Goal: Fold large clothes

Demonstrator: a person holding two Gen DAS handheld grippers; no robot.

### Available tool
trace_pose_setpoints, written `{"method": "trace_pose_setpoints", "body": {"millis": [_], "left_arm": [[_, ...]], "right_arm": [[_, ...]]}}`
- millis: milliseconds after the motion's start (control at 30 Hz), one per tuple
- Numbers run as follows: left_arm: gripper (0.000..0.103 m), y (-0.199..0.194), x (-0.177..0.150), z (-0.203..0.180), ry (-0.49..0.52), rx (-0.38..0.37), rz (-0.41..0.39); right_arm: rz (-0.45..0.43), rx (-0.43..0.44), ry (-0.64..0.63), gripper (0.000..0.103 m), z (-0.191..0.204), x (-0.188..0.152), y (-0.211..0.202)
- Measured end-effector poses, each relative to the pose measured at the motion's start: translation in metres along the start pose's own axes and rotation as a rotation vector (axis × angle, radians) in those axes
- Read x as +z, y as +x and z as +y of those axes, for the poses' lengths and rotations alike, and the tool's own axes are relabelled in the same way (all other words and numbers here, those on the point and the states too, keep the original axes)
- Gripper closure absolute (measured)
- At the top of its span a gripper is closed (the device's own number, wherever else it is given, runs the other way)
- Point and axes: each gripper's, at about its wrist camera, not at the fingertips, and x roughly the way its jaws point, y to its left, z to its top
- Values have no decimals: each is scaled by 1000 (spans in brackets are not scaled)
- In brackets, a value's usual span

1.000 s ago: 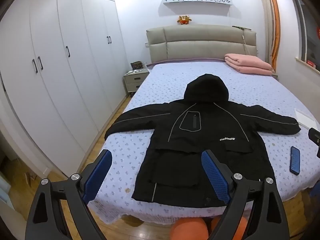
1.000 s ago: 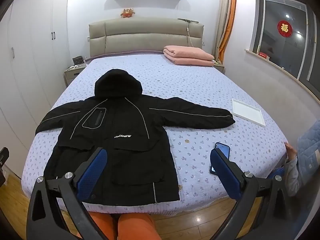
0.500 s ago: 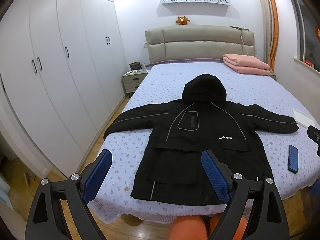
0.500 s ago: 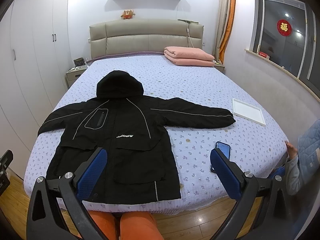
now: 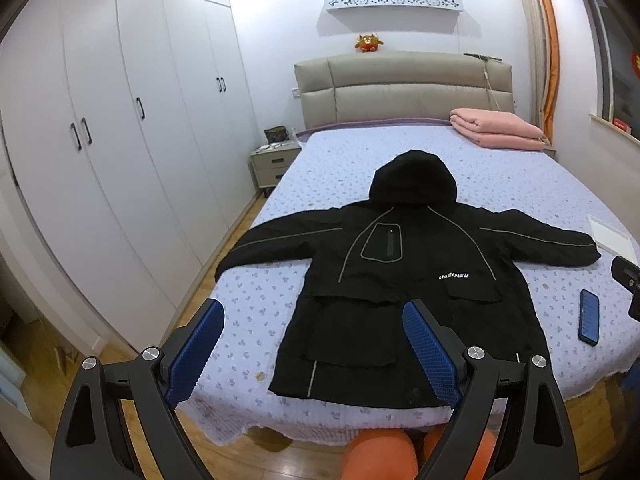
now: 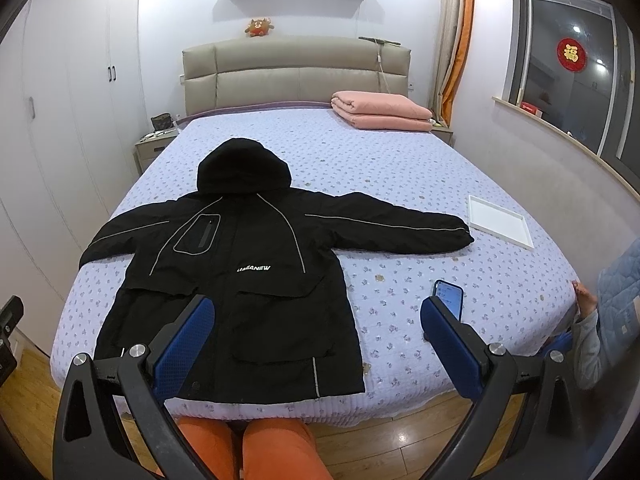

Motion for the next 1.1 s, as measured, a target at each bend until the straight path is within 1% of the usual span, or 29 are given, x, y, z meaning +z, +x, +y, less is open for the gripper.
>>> {"method": "trace_pose_setpoints", "body": {"millis": [167, 300, 467, 567, 733, 867, 1000, 1100], "left_arm": [[11, -5, -1, 3, -3, -4, -4], [11, -13, -1, 7, -20, -52, -24], [11, -30, -1, 5, -2, -20, -60], [11, -43, -2, 8, 1, -25, -81], [11, -70, -7, 19, -14, -18, -122], [11, -87, -13, 32, -37, -8, -136], [11, -94, -17, 38, -39, -7, -145], [11, -86, -16, 38, -39, -6, -135]], "right_arm": [[-10, 7, 10, 0, -2, -2, -6], [-9, 18, 25, 0, -5, -2, -10], [-28, 10, 19, 0, -7, -4, -23], [-52, 8, 17, 0, -6, -4, -37], [-98, 18, 10, 0, -4, -6, -64], [-133, 29, 6, 0, -1, -10, -85], [-156, 36, 5, 0, 2, -16, -95], [-146, 44, 2, 0, 6, -15, -90]]}}
